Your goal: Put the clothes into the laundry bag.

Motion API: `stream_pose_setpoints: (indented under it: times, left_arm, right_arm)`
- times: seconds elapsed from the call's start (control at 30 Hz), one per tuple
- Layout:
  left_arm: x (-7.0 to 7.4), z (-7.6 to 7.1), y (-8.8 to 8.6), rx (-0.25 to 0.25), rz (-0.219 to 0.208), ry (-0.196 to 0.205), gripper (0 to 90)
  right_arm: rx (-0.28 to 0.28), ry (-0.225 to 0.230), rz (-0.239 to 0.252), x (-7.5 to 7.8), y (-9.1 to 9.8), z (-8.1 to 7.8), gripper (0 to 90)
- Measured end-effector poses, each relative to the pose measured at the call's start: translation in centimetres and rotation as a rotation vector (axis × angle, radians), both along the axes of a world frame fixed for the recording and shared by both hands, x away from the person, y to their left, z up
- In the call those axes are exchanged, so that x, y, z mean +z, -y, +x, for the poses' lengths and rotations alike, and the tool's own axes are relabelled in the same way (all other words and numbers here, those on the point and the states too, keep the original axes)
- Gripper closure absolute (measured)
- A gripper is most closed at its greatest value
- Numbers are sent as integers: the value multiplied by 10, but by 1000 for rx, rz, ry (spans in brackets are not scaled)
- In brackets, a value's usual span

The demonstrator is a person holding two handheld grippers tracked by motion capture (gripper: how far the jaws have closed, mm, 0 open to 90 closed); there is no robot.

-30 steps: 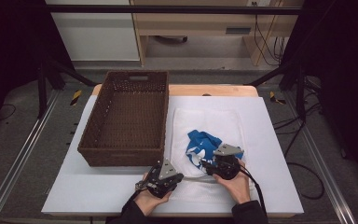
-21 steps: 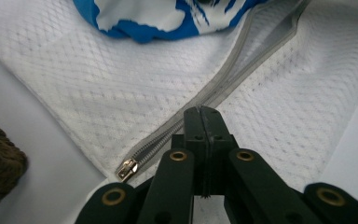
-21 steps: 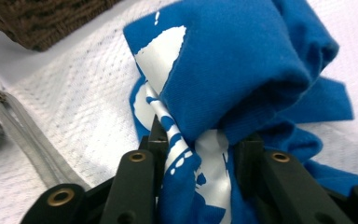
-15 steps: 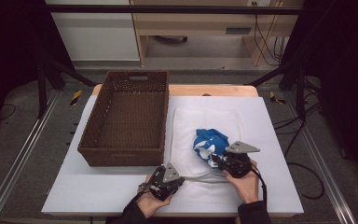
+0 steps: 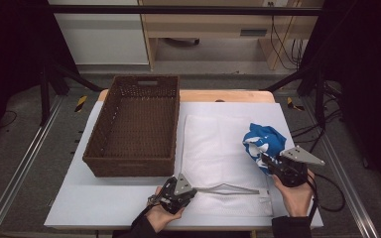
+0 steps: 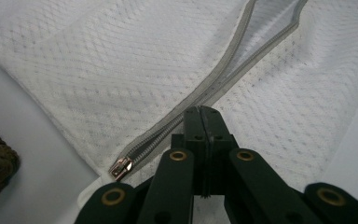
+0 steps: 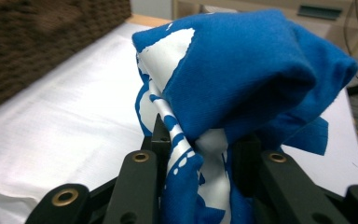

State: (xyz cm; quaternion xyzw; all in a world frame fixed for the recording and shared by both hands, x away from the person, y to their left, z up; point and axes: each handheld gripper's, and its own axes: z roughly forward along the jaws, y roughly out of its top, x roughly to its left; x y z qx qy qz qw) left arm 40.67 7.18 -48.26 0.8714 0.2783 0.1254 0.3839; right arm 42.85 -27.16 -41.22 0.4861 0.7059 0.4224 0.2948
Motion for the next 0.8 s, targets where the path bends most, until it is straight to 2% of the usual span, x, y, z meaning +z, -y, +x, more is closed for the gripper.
stream_pose_setpoints:
  times: [0.07,0.17,0.2,0.27,0.43,0.5,0.6,0.77,0.8]
  left_arm:
    - [0,0,0,0,1,1,900]
    - [0,0,0,0,1,1,900]
    - [0,0,0,-1,0,2,900]
    - [0,0,0,-1,1,2,900]
    - [0,-1,0,2,1,1,900]
    - [0,-1,0,2,1,1,900]
    - [0,-1,1,5,1,5,900]
    - [4,-2,-1,13,-20,14,900]
    - [5,-3,-1,11,-28,16,900]
  right_arm:
    - [-17,-22,-31,-9,5,3,692]
    - [-36,-73,-40,-24,9,10,686]
    - [-36,-73,-40,-24,9,10,686]
    - [-45,-118,-52,-36,9,14,677]
    - [-51,-162,-73,-52,7,20,658]
    - [-40,-161,-86,-55,7,21,648]
    - [-41,-158,-76,-55,5,20,544]
    - [-38,-79,-70,-43,5,14,350]
    - [-40,-62,-66,-40,5,12,333]
